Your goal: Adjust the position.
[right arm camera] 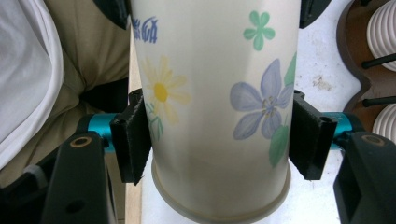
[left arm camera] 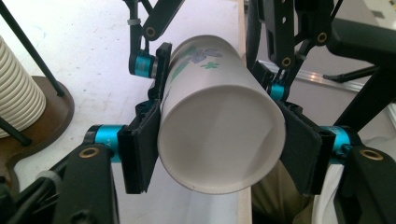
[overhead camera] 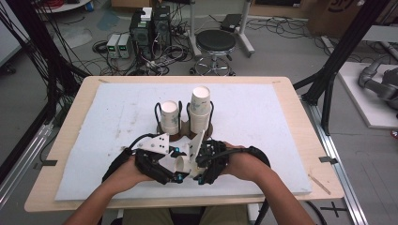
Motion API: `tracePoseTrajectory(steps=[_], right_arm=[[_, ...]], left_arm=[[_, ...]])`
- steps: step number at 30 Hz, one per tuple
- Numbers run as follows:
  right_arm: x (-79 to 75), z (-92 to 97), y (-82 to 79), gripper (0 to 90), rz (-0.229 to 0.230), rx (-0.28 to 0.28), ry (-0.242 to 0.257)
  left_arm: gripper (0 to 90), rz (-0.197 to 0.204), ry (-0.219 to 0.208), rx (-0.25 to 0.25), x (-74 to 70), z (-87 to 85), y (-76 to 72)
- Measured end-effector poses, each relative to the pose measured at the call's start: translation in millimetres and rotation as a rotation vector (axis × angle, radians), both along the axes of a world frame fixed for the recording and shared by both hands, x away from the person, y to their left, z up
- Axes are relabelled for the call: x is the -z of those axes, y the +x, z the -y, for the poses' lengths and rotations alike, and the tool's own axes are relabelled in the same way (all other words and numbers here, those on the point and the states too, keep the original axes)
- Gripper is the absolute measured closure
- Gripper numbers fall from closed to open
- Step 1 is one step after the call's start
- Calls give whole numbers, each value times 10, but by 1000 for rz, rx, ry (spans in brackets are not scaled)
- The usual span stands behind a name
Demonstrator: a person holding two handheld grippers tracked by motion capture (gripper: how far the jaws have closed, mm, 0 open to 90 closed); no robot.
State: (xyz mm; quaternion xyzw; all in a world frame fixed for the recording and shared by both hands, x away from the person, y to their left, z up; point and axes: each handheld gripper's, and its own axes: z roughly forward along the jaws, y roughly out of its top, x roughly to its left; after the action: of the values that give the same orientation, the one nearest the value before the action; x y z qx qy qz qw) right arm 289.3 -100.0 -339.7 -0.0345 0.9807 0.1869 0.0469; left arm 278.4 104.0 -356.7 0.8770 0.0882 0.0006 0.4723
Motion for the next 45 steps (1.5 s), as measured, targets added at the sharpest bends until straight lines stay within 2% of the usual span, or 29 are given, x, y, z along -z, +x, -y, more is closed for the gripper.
tracePoseTrajectory(steps=[2, 4, 7, 9, 12, 19, 20, 23, 27, 31, 36, 45], right_arm=[[7, 20, 2, 280, 0, 15, 14], [10, 55, 13, 191, -13, 68, 81], [-18, 153, 25, 192, -44, 99, 203], [-44, 215, 19, 192, -49, 112, 263], [-80, 280, 13, 192, -45, 121, 328], [-131, 390, -18, 192, -9, 148, 462], [-132, 411, -18, 192, -15, 153, 482], [-129, 478, -25, 192, -11, 189, 535], [-98, 581, -34, 191, -14, 239, 641], [-32, 666, -55, 192, -17, 290, 718], [88, 738, -74, 192, -44, 319, 763], [261, 769, -103, 192, -70, 338, 828]], left_arm=[[369, 4, -6, -9, 0, -17, 6], [372, 2, -23, -21, -4, -44, 11], [373, -2, -60, -35, -4, -98, 20], [373, -9, -92, -39, 1, -135, 24], [373, -10, -137, -39, 11, -186, 35], [374, -9, -189, -66, 42, -281, 38], [374, -6, -199, -70, 46, -299, 40], [373, -4, -224, -84, 61, -351, 42], [373, 2, -247, -112, 93, -407, 44], [374, 8, -292, -127, 124, -458, 41], [373, 13, -325, -137, 159, -482, 30], [373, 26, -362, -133, 180, -498, 6]])
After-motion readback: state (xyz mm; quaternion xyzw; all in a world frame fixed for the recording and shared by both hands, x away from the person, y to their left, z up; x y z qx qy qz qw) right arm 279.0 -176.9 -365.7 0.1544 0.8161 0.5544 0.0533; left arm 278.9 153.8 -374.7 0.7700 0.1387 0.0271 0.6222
